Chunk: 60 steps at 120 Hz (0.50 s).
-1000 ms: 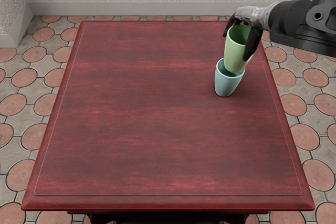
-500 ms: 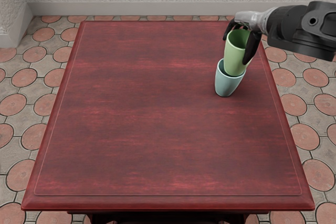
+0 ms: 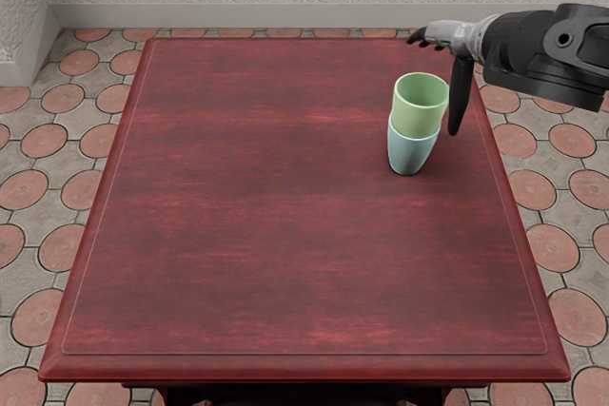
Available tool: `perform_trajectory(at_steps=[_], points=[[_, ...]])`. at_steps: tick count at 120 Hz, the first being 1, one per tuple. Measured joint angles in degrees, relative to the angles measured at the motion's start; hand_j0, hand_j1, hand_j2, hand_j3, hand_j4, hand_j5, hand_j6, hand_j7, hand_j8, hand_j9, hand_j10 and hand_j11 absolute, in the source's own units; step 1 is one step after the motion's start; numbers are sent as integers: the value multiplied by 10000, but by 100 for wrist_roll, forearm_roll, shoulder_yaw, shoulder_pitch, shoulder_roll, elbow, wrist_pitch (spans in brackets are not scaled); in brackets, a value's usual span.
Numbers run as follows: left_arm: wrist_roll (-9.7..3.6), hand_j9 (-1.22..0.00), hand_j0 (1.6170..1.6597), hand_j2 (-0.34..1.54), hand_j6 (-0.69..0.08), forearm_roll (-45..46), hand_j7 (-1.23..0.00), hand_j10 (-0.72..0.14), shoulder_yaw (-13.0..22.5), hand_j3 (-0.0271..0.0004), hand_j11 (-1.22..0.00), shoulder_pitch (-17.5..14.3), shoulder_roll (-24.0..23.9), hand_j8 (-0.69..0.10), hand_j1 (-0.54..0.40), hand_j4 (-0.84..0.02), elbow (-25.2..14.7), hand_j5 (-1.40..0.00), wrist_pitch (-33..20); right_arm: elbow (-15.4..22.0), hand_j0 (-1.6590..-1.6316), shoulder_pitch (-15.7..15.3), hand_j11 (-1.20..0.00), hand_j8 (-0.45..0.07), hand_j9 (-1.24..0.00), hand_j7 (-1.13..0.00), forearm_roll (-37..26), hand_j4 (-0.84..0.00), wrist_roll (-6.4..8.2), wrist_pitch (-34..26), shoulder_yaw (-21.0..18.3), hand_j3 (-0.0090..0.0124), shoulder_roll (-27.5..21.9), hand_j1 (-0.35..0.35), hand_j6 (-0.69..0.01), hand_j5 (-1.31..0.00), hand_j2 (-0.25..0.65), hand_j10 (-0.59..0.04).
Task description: Pick up cup and place in cup with right hand
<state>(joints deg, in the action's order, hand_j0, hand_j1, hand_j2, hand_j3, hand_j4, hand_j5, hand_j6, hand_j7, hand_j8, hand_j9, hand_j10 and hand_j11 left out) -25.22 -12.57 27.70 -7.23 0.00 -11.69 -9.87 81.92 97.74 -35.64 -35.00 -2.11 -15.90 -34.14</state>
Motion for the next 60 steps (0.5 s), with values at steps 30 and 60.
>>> perform_trajectory(at_steps=[30, 60], points=[[0, 0, 16581, 2, -5, 0, 0, -3, -13, 0, 0, 72, 0, -5, 3491, -4, 0, -1, 0, -87, -16579, 17, -577, -428, -576, -571, 96, -465, 0, 53, 188, 0, 203, -3004, -439, -575, -66, -451], [0, 0, 16581, 2, -4, 0, 0, -2, -20, 0, 0, 106, 0, -4, 3490, -3, -1, 0, -2, -490, -16580, -156, -472, -378, -473, -469, 437, -386, 0, 220, 722, 0, 880, -3075, -388, -473, -59, -377]])
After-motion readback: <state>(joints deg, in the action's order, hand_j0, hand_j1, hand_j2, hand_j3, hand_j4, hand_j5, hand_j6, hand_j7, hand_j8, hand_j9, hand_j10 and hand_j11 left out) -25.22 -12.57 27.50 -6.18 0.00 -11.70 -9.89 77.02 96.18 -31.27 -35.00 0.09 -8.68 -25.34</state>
